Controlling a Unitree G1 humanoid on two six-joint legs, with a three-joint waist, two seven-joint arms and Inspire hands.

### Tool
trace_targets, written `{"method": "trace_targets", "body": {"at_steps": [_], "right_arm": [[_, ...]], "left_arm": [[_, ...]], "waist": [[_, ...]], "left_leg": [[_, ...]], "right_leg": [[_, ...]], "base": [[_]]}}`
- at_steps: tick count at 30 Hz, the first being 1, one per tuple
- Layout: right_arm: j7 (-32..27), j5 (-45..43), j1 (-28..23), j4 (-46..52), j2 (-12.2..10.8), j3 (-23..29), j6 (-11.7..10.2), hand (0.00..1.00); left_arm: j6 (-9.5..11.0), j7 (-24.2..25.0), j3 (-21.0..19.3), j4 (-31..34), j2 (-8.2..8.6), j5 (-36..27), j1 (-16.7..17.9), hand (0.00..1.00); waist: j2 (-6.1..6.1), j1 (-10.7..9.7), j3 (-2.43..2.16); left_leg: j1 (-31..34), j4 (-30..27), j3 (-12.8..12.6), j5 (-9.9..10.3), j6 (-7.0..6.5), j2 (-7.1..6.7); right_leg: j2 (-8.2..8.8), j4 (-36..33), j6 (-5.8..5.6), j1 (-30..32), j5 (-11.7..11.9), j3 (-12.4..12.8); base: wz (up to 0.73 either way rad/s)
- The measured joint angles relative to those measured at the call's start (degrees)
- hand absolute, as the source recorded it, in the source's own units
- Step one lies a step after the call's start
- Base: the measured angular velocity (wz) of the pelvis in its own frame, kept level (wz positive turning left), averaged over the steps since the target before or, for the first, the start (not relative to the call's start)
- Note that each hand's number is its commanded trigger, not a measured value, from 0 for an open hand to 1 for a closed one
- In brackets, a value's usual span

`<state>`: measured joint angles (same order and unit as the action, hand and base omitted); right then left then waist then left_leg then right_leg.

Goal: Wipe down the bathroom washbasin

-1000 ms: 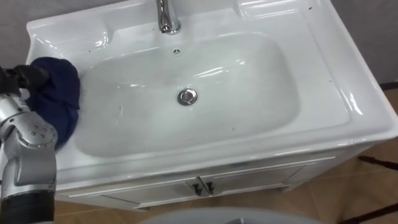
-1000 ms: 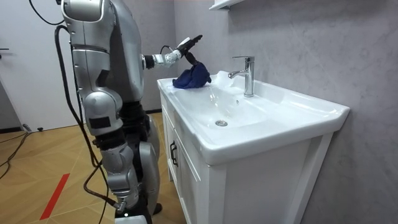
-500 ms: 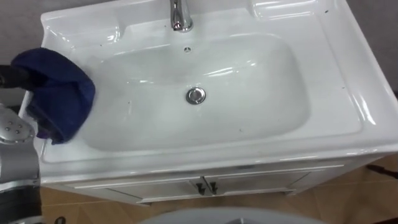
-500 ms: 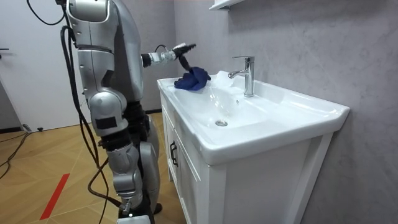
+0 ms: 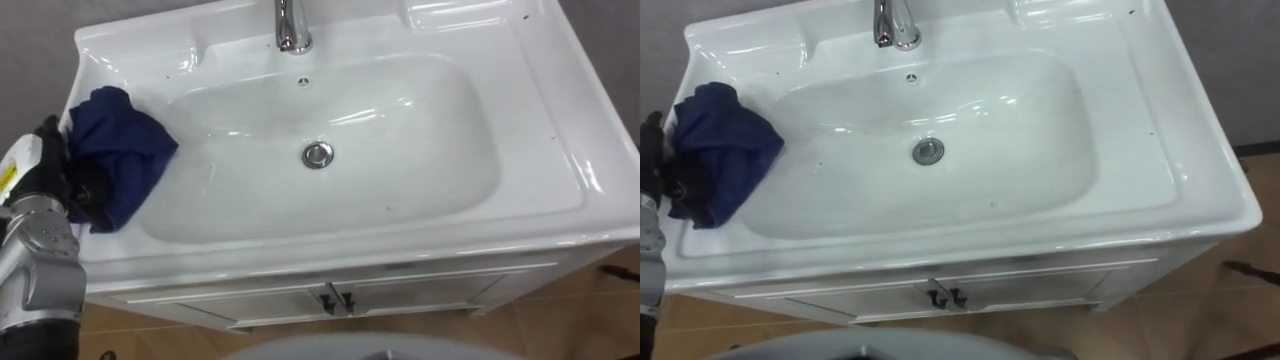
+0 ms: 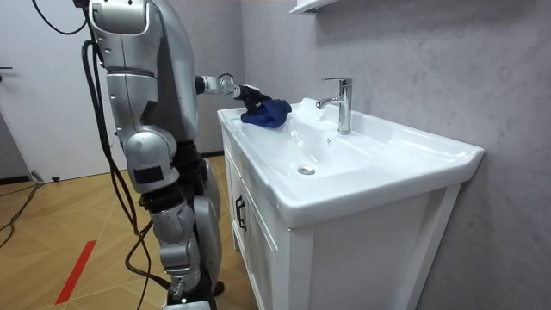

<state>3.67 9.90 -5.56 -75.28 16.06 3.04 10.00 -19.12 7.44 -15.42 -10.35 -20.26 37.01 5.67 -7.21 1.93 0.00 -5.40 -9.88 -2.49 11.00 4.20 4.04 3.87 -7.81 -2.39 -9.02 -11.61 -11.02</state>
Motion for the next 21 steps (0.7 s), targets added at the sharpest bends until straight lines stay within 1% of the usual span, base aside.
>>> {"method": "trace_targets", "body": {"at_steps": [2,6,9,11,12,13,15,16,18,19,20,21], "right_arm": [[0.0,0.0,0.0,0.3,0.0,0.1,0.0,0.0],[0.0,0.0,0.4,0.4,-0.1,0.5,-0.3,0.0],[-0.5,1.7,0.5,0.4,-0.1,0.5,-1.3,0.0],[-0.4,2.8,0.5,0.9,-0.2,0.5,-1.8,0.0],[-0.3,2.8,0.4,1.2,-0.2,0.5,-1.9,0.0],[0.0,2.9,0.4,1.9,-0.3,0.5,-2.0,0.0],[0.2,3.3,0.3,2.3,-0.6,0.5,-2.9,0.0],[0.0,3.8,-0.1,2.3,-0.9,0.6,-3.2,0.0],[-0.6,4.7,-0.2,2.5,-1.6,0.5,-4.0,0.0],[-0.6,5.4,-0.3,2.5,-1.8,0.5,-4.2,0.0],[-0.6,5.6,-0.4,2.5,-1.9,0.5,-4.4,0.0],[-0.6,5.6,-0.5,2.5,-1.9,0.5,-4.6,0.0]], "left_arm": [[-0.6,1.7,-0.2,0.4,-0.16,0.0,-0.7,0.0],[-0.6,2.3,-0.2,1.2,-0.43,0.1,-1.4,0.0],[-0.6,2.3,-0.2,1.2,-0.43,-0.2,-2.2,0.0],[-0.3,2.3,-0.3,1.4,-0.66,-0.6,-3.3,0.0],[-0.1,2.2,-0.6,1.4,-0.77,-0.7,-3.5,0.0],[0.5,2.0,-1.7,1.5,-0.8,-0.7,-3.7,0.0],[0.9,1.3,-3.4,2.5,-0.8,-0.7,-4.0,0.0],[1.4,0.1,-4.6,3.9,-0.79,-1.2,-4.0,0.0],[2.5,-2.7,-6.1,6.4,-0.79,-1.5,-4.0,0.0],[3.4,-4.7,-7.0,7.7,-0.79,-1.5,-4.0,0.0],[4.3,-7.8,-7.5,8.8,-0.79,-1.6,-4.1,0.0],[4.6,-9.4,-7.6,9.4,-0.79,-1.6,-4.1,0.0]], "waist": [[-0.01,0.0,0.04],[0.17,0.0,0.11],[0.22,0.0,0.15],[0.16,0.2,0.11],[0.25,0.2,0.17],[0.23,0.1,0.16],[0.49,0.1,0.26],[0.52,0.1,0.21],[0.99,0.4,0.29],[1.21,0.5,0.26],[1.35,0.5,0.24],[1.36,0.5,0.21]], "left_leg": [[0.2,0.0,0.0,0.0,0.0,0.0],[0.7,-0.4,0.2,0.0,0.0,-0.01],[0.8,-0.6,0.3,0.0,0.0,-0.01],[0.9,-0.8,0.3,0.0,0.0,-0.01],[0.9,-0.9,0.3,0.0,0.0,-0.01],[0.9,-1.0,0.3,0.0,0.0,-0.01],[0.9,-1.0,0.3,0.0,0.0,0.0],[0.9,-1.0,0.3,0.0,0.0,0.0],[1.0,-1.0,0.3,0.0,0.0,0.0],[1.0,-1.0,0.3,0.0,0.0,-0.01],[1.1,-1.0,0.3,0.0,0.0,-0.04],[1.0,-1.0,0.3,0.0,0.0,-0.04]], "right_leg": [[0.0,0.0,0.0,0.0,0.0,0.0],[0.0,0.0,0.0,0.2,0.0,-0.1],[0.0,0.0,0.0,0.3,0.0,-0.3],[0.0,0.1,0.01,0.2,0.0,-0.2],[0.0,0.1,0.01,0.2,0.0,-0.2],[-0.01,0.1,0.01,0.1,0.0,-0.2],[-0.04,0.1,0.01,0.0,0.0,-0.3],[-0.04,0.1,0.02,0.0,0.0,-0.3],[-0.05,0.1,0.02,0.0,0.0,-0.2],[-0.05,0.1,0.02,0.0,0.0,-0.2],[-0.04,0.0,0.02,0.0,0.0,-0.2],[-0.04,0.0,0.02,0.0,0.0,-0.2]], "base": [[0.0],[0.02],[0.01],[0.0],[0.0],[0.0],[0.0],[0.0],[0.0],[0.0],[0.0],[0.0]]}}
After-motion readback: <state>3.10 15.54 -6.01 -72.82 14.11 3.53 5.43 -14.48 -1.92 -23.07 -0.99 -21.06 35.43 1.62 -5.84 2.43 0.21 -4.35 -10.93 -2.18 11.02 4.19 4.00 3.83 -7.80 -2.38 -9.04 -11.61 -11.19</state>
